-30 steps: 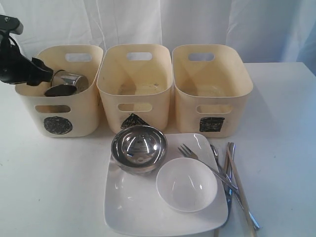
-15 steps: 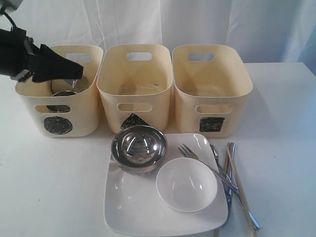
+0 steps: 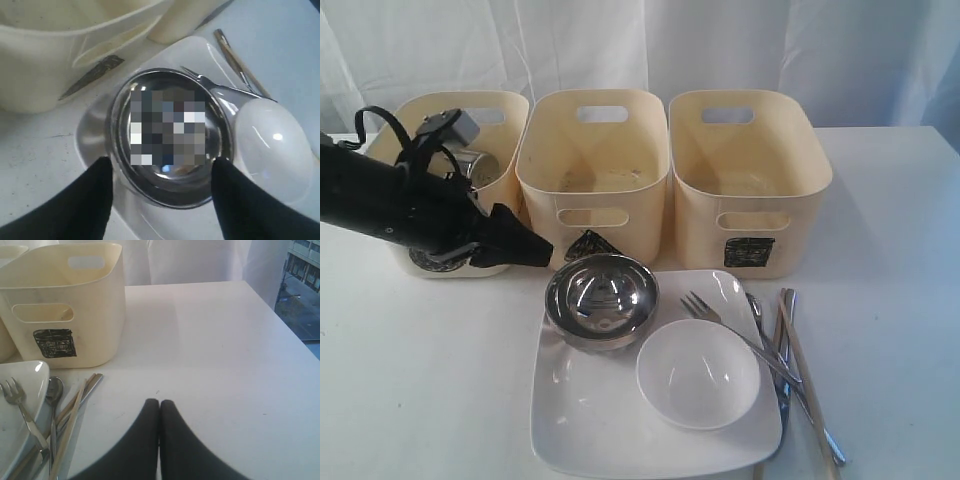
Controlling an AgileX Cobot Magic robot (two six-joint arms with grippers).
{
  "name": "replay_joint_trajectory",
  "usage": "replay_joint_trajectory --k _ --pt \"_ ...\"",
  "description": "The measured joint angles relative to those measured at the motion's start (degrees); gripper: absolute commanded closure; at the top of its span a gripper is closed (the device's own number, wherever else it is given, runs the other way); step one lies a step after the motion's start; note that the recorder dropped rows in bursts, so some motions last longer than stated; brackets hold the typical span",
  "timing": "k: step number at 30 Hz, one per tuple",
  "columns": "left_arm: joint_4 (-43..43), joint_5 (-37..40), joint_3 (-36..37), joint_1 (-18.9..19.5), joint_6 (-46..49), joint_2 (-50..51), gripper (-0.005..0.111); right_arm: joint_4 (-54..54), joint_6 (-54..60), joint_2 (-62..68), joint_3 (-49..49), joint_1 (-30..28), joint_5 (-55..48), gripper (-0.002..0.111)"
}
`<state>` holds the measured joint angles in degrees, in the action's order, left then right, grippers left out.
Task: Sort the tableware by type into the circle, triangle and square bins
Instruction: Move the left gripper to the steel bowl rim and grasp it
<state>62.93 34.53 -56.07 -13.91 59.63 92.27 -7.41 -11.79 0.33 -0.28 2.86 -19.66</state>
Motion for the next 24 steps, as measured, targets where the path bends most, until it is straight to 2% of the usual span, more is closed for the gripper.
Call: replay_joint_trajectory --k 5,17,24 --pt "0.0 -5.06 0.0 -0.13 0.0 3.47 0.045 0.0 0.0 0.0 0.0 0.0 0.0 0.108" --pt "5.34 -4.62 0.0 -0.28 1.5 8.54 0.045 0.0 0.0 0.0 0.0 0.0 0.0 0.108" --pt "6.17 -7.99 0.0 -3.72 3.44 9.48 0.045 0.0 0.0 0.0 0.0 0.0 0.0 0.108"
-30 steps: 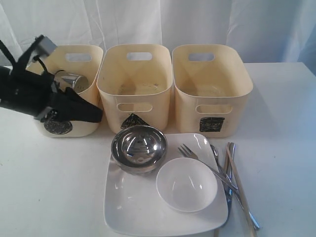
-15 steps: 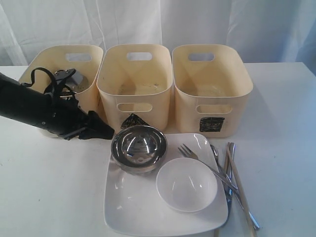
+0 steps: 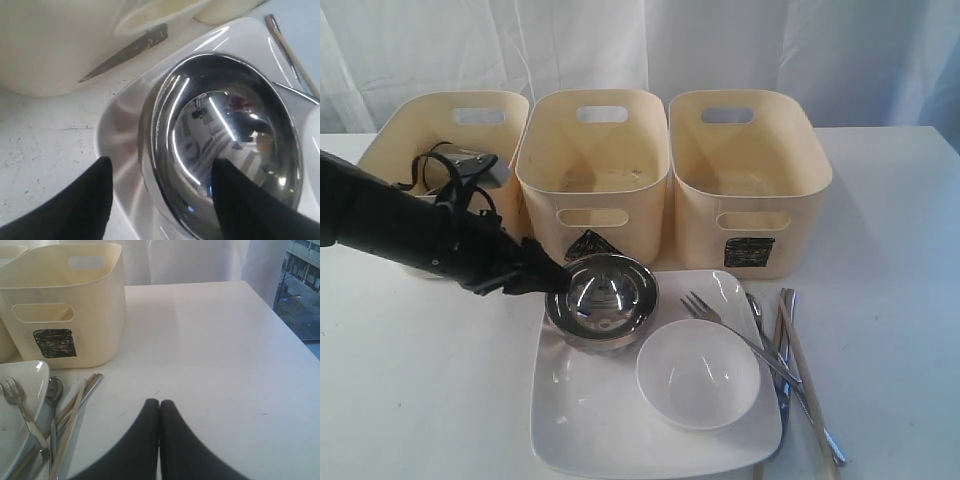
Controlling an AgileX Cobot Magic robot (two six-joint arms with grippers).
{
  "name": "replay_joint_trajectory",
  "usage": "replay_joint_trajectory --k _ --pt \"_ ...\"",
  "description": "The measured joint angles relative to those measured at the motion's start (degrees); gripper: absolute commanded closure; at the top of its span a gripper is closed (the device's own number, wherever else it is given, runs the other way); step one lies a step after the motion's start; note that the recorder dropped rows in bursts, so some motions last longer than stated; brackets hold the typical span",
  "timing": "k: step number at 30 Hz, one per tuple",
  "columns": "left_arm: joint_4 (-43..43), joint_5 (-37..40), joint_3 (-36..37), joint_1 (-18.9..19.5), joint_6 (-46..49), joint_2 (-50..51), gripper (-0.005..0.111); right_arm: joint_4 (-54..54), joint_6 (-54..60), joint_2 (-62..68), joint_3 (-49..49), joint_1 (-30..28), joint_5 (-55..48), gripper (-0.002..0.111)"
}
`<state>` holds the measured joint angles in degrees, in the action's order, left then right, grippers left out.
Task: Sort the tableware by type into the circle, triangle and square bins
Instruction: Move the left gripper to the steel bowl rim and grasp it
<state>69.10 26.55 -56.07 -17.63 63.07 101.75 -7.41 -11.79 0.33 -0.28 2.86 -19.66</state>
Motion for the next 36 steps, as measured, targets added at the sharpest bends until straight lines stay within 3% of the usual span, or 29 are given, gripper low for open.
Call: replay_joint_trajectory --k 6,13,23,36 --pt "0.0 -6.42 0.0 -2.79 0.63 0.53 0.047 0.0 0.0 0.0 0.0 0.0 0.0 0.108" --pt "0.0 -7.16 0.0 -2.87 0.86 0.53 0.06 0.0 0.0 0.0 0.0 0.0 0.0 0.108" --pt "0.0 -6.65 0.0 -2.87 0.97 0.53 0.061 0.0 0.0 0.0 0.0 0.0 0.0 0.108" --pt "0.12 -6.55 0.0 -2.87 1.09 0.53 0.094 0.0 0.0 0.0 0.0 0.0 0.0 0.108"
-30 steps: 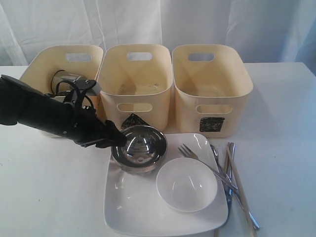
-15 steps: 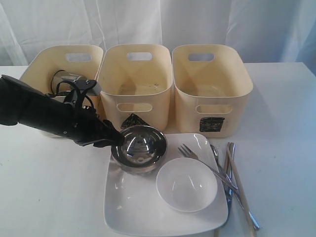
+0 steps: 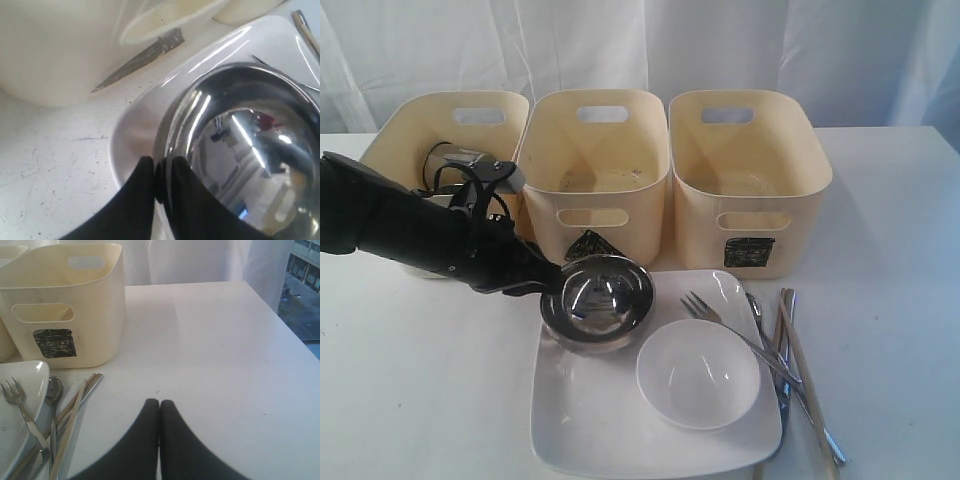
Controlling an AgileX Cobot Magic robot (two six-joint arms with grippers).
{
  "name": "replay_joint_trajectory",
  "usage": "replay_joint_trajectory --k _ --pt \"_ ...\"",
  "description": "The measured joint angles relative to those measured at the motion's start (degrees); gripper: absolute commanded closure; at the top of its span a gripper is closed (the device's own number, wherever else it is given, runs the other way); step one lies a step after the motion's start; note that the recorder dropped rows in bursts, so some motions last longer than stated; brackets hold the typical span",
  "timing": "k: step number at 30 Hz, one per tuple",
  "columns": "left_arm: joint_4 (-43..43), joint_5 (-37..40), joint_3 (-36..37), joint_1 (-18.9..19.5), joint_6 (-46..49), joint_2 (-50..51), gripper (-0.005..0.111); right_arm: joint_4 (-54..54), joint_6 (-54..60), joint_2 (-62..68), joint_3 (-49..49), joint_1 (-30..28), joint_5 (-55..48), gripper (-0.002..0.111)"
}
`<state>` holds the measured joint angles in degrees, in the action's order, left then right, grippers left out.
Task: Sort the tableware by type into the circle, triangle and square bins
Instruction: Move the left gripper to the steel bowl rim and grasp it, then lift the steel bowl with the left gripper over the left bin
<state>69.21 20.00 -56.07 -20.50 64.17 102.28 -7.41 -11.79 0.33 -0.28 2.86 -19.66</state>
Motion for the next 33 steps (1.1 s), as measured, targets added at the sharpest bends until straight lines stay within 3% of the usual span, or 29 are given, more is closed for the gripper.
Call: replay_joint_trajectory --k 3,14,33 --pt "-0.1 -0.1 0.0 0.0 0.1 0.0 0.099 0.0 0.0 0.0 0.0 0.0 0.0 0.108" --pt "-0.1 -0.1 0.0 0.0 0.21 -0.17 0.099 0.0 0.0 0.0 0.0 0.0 0.0 0.108" --pt "-2.94 4.93 0.09 0.0 -0.09 -14.1 0.099 0.0 0.0 0.0 0.0 0.0 0.0 0.108"
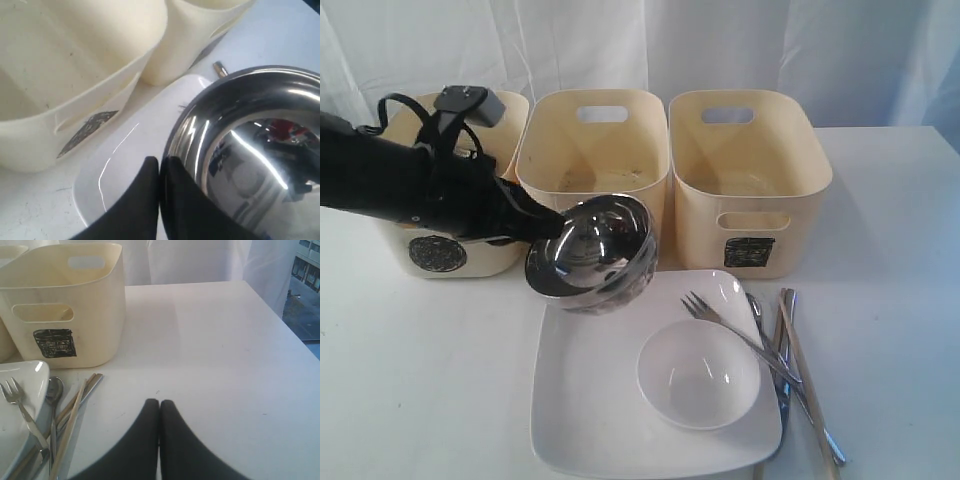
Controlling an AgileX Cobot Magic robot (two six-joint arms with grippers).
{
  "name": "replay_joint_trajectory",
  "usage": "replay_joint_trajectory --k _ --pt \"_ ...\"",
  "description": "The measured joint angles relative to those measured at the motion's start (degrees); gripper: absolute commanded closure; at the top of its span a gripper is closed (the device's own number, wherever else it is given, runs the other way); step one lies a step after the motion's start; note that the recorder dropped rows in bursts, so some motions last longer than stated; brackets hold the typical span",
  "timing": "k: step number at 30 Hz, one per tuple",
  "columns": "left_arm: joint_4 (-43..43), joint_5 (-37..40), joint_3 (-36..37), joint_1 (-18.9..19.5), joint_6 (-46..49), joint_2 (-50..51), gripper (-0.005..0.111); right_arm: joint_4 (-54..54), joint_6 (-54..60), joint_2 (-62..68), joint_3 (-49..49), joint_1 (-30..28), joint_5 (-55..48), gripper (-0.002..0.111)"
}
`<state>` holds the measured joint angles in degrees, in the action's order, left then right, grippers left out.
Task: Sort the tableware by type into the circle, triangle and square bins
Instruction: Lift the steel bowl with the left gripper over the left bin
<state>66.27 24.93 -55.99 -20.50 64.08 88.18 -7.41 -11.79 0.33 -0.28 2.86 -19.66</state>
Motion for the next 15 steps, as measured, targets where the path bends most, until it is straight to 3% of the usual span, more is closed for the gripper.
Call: replay_joint_trajectory --k 6,15 --pt "-1.56 -2.74 0.0 0.0 -0.14 -8.11 0.099 0.0 0.0 0.0 0.0 0.0 0.0 0.108" --pt "-3.08 -33.56 0.0 0.0 2.84 -13.43 0.099 0.0 0.0 0.0 0.0 0.0 0.0 0.108"
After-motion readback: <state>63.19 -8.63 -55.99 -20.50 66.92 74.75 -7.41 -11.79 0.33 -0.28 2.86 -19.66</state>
